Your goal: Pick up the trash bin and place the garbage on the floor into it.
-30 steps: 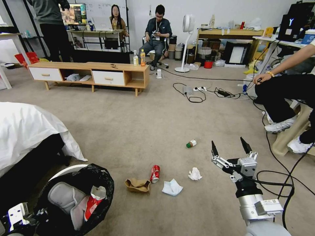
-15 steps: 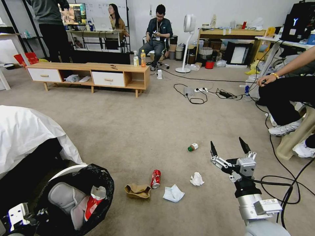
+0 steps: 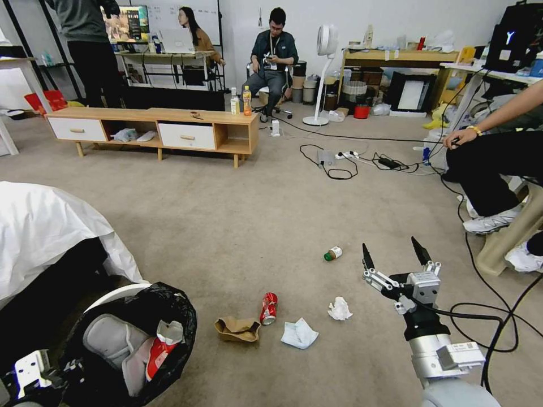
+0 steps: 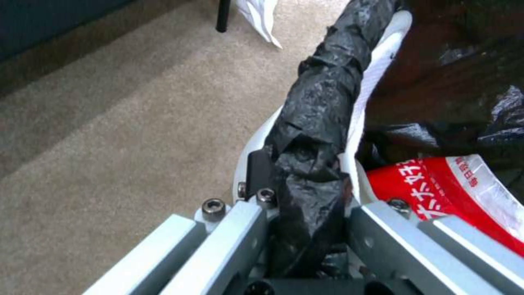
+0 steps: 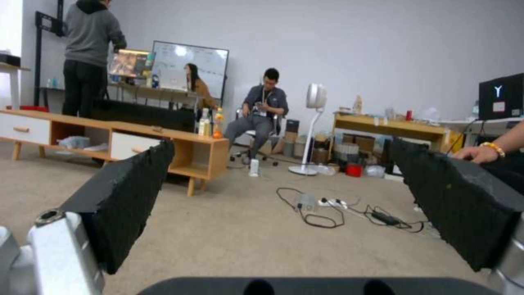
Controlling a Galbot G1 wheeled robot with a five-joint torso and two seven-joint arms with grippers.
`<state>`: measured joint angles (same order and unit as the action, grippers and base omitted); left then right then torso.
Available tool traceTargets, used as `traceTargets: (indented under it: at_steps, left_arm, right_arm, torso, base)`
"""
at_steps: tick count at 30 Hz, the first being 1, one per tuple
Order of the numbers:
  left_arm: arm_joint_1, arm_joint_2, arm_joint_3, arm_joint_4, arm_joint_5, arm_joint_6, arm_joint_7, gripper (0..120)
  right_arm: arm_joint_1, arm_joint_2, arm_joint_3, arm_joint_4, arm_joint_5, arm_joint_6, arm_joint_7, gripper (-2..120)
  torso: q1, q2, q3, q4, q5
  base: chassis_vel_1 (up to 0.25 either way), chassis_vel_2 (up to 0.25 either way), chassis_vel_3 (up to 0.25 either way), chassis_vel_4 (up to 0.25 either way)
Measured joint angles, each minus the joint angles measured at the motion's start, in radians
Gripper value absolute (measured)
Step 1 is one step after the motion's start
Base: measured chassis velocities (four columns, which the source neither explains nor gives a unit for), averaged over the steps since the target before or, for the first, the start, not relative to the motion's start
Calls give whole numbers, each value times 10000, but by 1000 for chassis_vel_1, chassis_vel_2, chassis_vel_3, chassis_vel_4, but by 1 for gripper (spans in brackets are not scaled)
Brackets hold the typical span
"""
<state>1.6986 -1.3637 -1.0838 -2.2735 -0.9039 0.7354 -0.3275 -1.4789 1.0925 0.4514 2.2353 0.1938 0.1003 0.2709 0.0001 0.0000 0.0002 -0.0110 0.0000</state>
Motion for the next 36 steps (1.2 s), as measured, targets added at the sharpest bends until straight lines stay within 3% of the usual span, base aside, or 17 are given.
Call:
traceTargets:
  at_steps: [36]
  left_arm:
    - [-17, 46, -10, 62, 36, 0, 1, 1]
  right_arm:
    - [132, -29, -21, -155, -29, -75, -33, 100]
  torso:
    - [0, 0, 0, 1, 0]
  base:
    - [-3, 3, 3, -4]
